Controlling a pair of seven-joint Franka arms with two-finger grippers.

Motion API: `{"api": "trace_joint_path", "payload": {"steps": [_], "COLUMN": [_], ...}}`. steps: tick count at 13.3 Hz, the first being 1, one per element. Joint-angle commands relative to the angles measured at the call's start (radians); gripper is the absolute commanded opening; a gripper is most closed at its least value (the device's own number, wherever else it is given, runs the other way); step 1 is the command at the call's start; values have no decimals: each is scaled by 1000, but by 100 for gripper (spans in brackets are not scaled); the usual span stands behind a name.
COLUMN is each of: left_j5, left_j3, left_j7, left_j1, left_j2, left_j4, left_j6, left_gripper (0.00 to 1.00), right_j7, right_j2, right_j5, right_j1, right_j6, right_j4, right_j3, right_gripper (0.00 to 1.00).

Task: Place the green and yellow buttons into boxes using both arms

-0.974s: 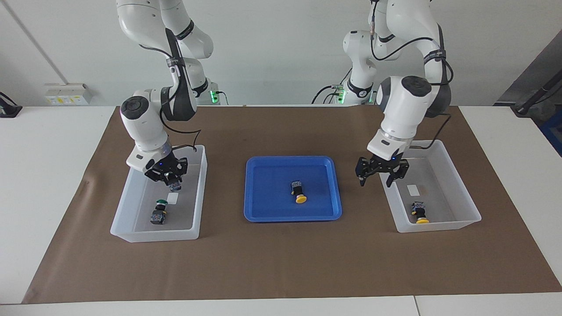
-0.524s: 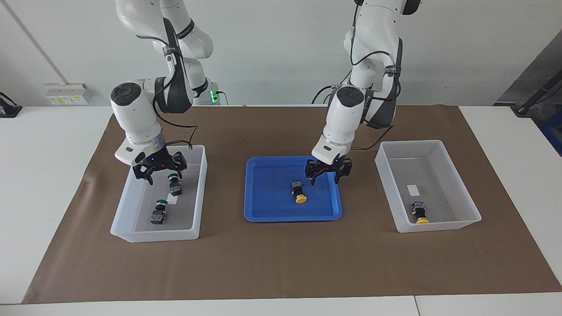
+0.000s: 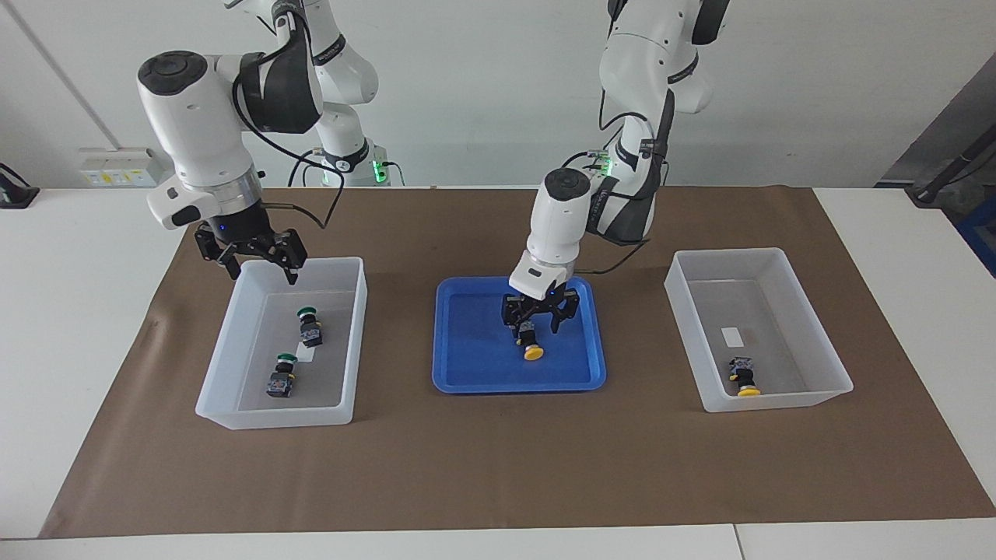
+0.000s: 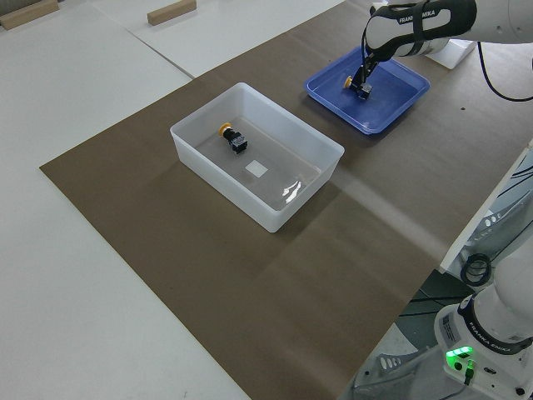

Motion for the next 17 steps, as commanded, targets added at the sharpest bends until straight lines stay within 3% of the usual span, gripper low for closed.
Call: {"api": "trace_joint_path", "payload": {"steps": [1, 4, 5, 7, 8, 10, 12, 14, 15, 17], "left_j5": [22, 14, 14, 14, 17, 20, 22, 22, 22, 22], "left_j3": [12, 9, 9, 12, 16, 22, 22, 23, 22, 22], "left_j7": [-31, -62, -63, -88, -88, -77, -30, 132, 191, 320], "left_j1": [-16, -27, -28, -28, -27, -12, 77, 173, 241, 342], "left_j2": [30, 35, 33, 29, 26, -11, -98, -163, -175, -174], "left_j4": [10, -24, -26, -32, -23, -24, -30, -20, -12, 16], "left_j6": [37, 102, 96, 76, 41, -10, -85, -142, -142, -130], "left_gripper": [79, 72, 65, 15, 1, 0, 0, 0, 0, 0], "right_j7": [35, 36, 33, 28, 27, -4, -51, -64, -64, -65], "right_j2": [3, 5, 5, -14, -23, -47, -63, -70, -77, -78], "right_j5": [1, 13, 13, 13, 11, 11, 14, 40, 40, 40], "right_j1": [-6, -20, -21, -29, -42, -9, 103, 131, 181, 194], "right_j6": [-106, -269, -310, -367, -389, -424, -441, -455, -447, -446], "right_j4": [92, 230, 258, 277, 278, 278, 278, 274, 265, 255], "right_j3": [8, 4, 1, -4, -7, -62, -212, -263, -317, -332], "right_gripper": [100, 100, 100, 100, 100, 100, 100, 100, 100, 100]}}
